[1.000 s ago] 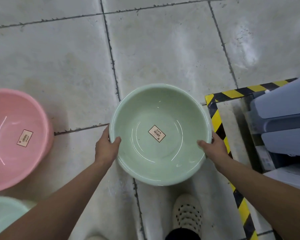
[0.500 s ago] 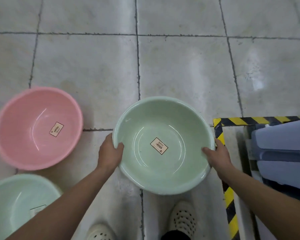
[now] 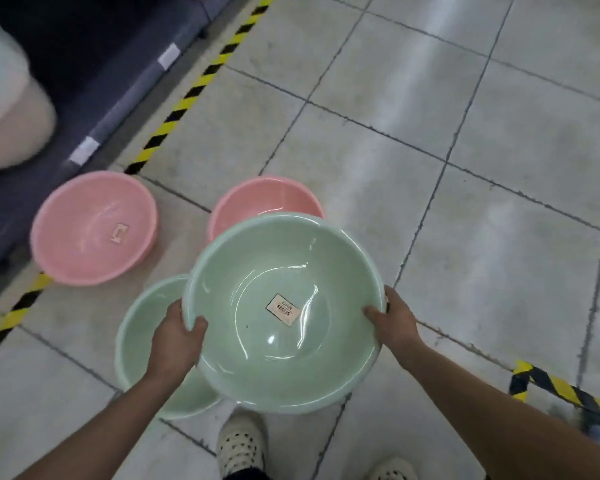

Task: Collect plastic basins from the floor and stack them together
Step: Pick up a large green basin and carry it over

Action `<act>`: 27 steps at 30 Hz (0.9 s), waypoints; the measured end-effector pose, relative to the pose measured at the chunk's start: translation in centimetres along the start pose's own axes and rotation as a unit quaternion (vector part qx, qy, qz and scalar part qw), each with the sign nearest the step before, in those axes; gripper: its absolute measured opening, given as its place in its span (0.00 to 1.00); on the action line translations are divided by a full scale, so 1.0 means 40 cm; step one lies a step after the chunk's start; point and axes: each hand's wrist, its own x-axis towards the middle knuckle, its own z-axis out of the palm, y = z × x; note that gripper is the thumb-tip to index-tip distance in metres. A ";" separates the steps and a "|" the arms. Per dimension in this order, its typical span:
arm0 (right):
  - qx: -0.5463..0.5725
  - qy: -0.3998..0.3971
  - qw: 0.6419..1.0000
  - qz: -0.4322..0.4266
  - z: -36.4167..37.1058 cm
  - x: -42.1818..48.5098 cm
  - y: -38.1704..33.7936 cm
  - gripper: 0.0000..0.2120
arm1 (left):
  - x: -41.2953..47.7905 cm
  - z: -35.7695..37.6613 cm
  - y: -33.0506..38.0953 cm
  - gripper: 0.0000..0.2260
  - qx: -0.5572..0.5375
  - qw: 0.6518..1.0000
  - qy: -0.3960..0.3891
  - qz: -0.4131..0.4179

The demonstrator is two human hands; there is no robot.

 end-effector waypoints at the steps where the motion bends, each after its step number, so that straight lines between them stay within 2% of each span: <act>1: -0.018 -0.017 1.000 -0.008 0.049 -0.010 -0.025 0.23 | -0.004 -0.044 -0.041 0.15 0.000 1.000 0.013 -0.013; 7: -0.105 -0.083 0.988 -0.071 0.324 -0.042 -0.133 0.26 | -0.001 -0.206 -0.284 0.20 -0.049 0.992 0.076 -0.085; 11: -0.144 -0.106 0.980 -0.089 0.490 -0.037 -0.151 0.26 | 0.015 -0.235 -0.437 0.17 -0.121 0.975 0.112 -0.148; 16: -0.181 -0.119 0.970 -0.110 0.664 -0.004 -0.117 0.26 | 0.049 -0.202 -0.603 0.17 -0.165 0.957 0.130 -0.197; 21: -0.217 -0.124 0.959 -0.136 0.779 0.039 -0.041 0.25 | 0.113 -0.140 -0.754 0.21 -0.170 0.950 0.129 -0.228; 27: -0.234 -0.082 0.964 -0.090 0.838 0.095 0.088 0.20 | 0.173 -0.051 -0.842 0.21 -0.180 0.951 0.110 -0.226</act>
